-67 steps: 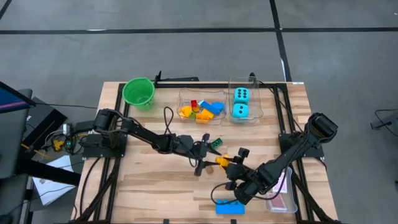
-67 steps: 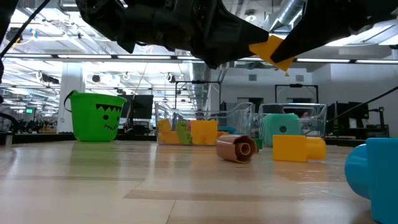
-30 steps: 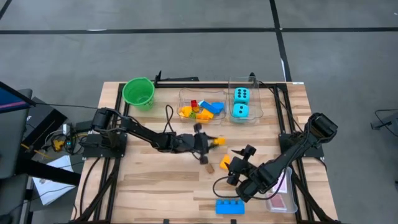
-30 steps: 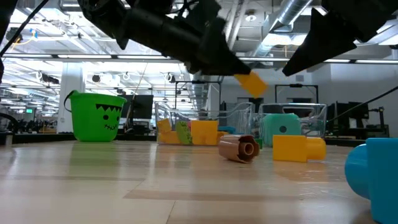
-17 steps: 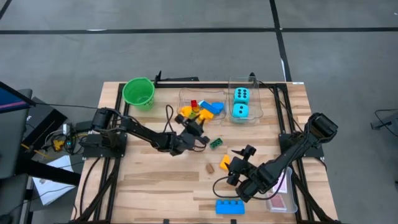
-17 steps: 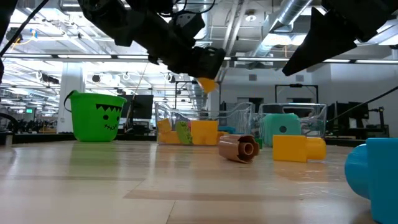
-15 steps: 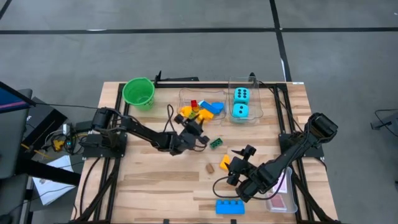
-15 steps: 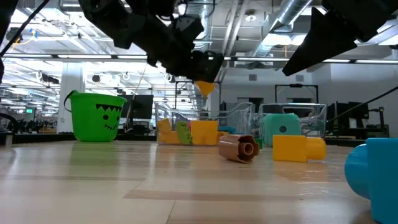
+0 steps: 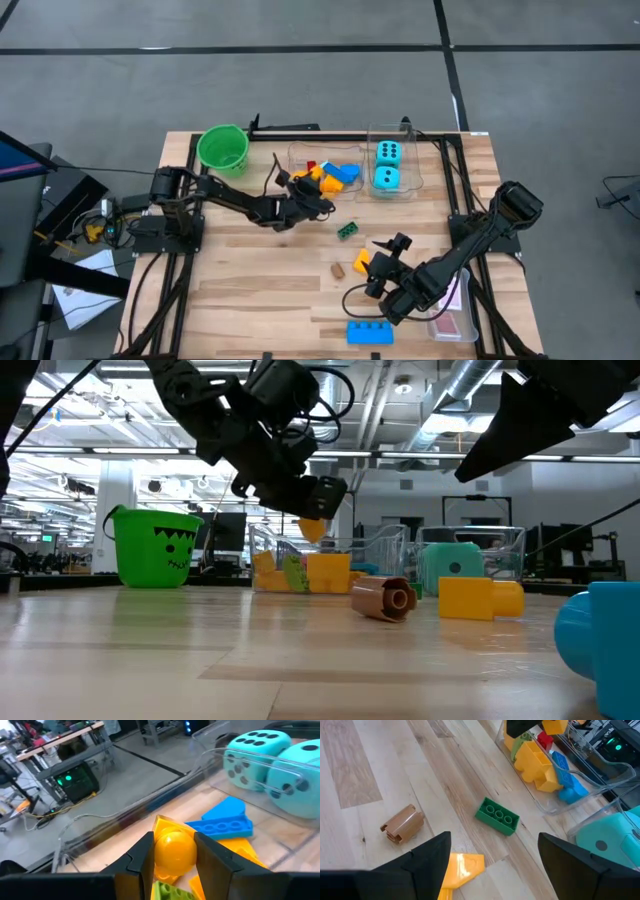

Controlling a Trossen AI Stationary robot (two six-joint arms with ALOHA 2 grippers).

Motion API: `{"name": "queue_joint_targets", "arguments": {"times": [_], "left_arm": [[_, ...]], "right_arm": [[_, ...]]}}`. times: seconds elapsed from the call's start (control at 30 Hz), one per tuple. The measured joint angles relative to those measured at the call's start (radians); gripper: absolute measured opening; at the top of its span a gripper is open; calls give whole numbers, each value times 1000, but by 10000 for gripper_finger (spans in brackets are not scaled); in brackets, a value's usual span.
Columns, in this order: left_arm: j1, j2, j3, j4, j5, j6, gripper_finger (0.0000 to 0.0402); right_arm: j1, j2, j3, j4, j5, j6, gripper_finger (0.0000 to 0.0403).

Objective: Pick & Place Toys
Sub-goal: Put the yellow gamepiece into the left transparent bin

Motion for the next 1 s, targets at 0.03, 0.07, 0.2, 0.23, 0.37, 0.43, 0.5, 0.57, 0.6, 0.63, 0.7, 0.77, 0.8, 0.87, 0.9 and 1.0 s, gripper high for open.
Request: {"name": "queue_joint_targets", "arguments": {"times": [0.03,0.07,0.2,0.23,0.37,0.43,0.5,0.57,0.6,0.63,0.7,0.77,0.8,0.87,0.9,1.0], "left_arm": [[0,0,0,0,4,0,109],[0,0,0,0,4,-1,109],[-2,0,0,0,6,-1,117],[-2,0,0,0,6,-1,119],[-2,0,0,-7,8,-1,115],[-3,0,0,-7,8,-1,114],[-3,0,0,-7,8,-2,118],[-3,0,0,-7,8,-2,125],[-3,0,0,-7,8,-1,127],[-3,0,0,-7,9,-2,129],[-3,0,0,-6,8,-2,128],[-3,0,0,-7,8,-2,124],[-3,0,0,-6,8,-2,122],[-3,0,0,-7,8,-1,120],[-3,0,0,-6,8,-2,120],[-3,0,0,-6,8,-2,126]], "right_arm": [[0,0,0,0,0,0,291],[0,0,-2,0,0,0,291],[0,0,-9,1,-21,1,291],[0,0,-9,3,-24,1,291],[0,0,-9,4,-24,1,291],[0,0,-9,4,-24,0,291],[0,0,-9,4,-24,0,291],[0,0,-9,4,-24,0,291],[0,0,-9,4,-24,0,291],[0,0,-9,4,-24,0,291],[0,0,-9,4,-24,0,291],[0,0,-9,4,-24,0,291],[0,0,-9,4,-24,0,291],[0,0,-9,4,-24,0,291],[0,0,-9,4,-24,1,291],[0,0,-9,4,-24,0,291]]}}
